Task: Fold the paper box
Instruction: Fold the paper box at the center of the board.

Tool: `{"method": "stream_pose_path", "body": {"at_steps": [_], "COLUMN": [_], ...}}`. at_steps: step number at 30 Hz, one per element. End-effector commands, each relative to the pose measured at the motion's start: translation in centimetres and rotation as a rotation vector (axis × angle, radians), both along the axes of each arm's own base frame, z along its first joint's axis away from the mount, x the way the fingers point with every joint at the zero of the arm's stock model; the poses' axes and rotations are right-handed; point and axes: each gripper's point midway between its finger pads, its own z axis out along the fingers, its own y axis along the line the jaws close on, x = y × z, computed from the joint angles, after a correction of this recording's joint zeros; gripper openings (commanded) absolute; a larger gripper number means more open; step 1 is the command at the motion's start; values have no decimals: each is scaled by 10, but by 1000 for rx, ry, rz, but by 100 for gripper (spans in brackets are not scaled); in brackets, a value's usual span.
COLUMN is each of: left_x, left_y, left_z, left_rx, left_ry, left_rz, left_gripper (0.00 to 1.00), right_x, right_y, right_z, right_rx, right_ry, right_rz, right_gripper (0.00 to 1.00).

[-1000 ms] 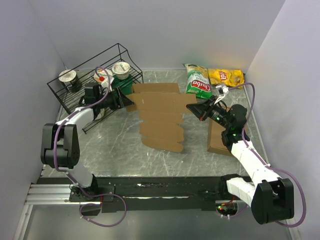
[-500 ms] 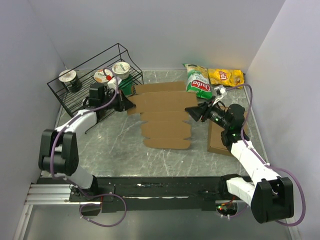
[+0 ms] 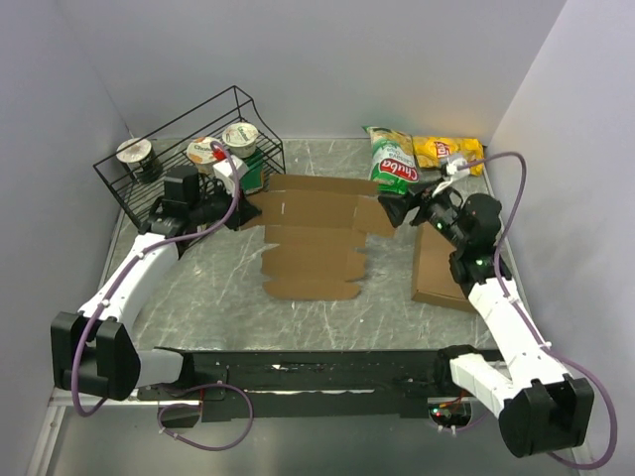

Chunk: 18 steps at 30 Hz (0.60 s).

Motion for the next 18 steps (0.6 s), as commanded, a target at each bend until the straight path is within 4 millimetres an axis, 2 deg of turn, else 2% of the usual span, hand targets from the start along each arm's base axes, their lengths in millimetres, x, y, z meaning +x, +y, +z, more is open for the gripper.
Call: {"method": "stream_pose_path", "body": {"at_steps": [1, 2, 3, 4, 5, 7, 9, 10, 11, 12, 13, 15, 18], "left_x": [-18, -20, -21, -22, -25, -28, -32, -33, -33, -34, -34, -35, -34], "left_y": [-6, -7, -7, -7, -8, -11, -14, -15, -14, -15, -15, -16, -15], "left_z": [9, 10, 10, 11, 11, 13, 15, 15, 13, 13, 14, 15, 16], "left_rx": [49, 50, 50, 50, 43, 37, 31, 31, 35, 36, 36, 36, 42], "left_ry": [-25, -25, -25, -25, -22, -24, -19, -19, -11, -13, -16, -22, -29], "left_rz": [-133, -140, -147, -153, -168, -188, -212, -216, -211, -212, -214, -213, -205], "left_gripper": [1, 1, 1, 1, 1, 1, 1, 1, 1, 1, 1, 1, 1], "right_x": [-1, 1, 2, -1, 4, 1, 7, 5, 14, 14, 8, 12, 4], "right_y": [18, 29, 35, 44, 51, 63, 77, 80, 85, 88, 93, 103, 116], "right_z": [59, 77, 72, 75, 83, 76, 77, 63, 62, 56, 45, 35, 15], "right_rx": [-178, -196, -243, -253, -264, -314, -355, -371, -383, -409, -413, -426, -441], "right_ry": [-215, -248, -228, -234, -233, -223, -238, -172, -156, -142, -85, -46, 14], "right_rz": [92, 132, 171, 232, 266, 375, 460, 497, 524, 556, 600, 653, 718], "right_gripper": [92, 92, 91, 91, 90, 89, 89, 89, 89, 88, 88, 86, 85]}}
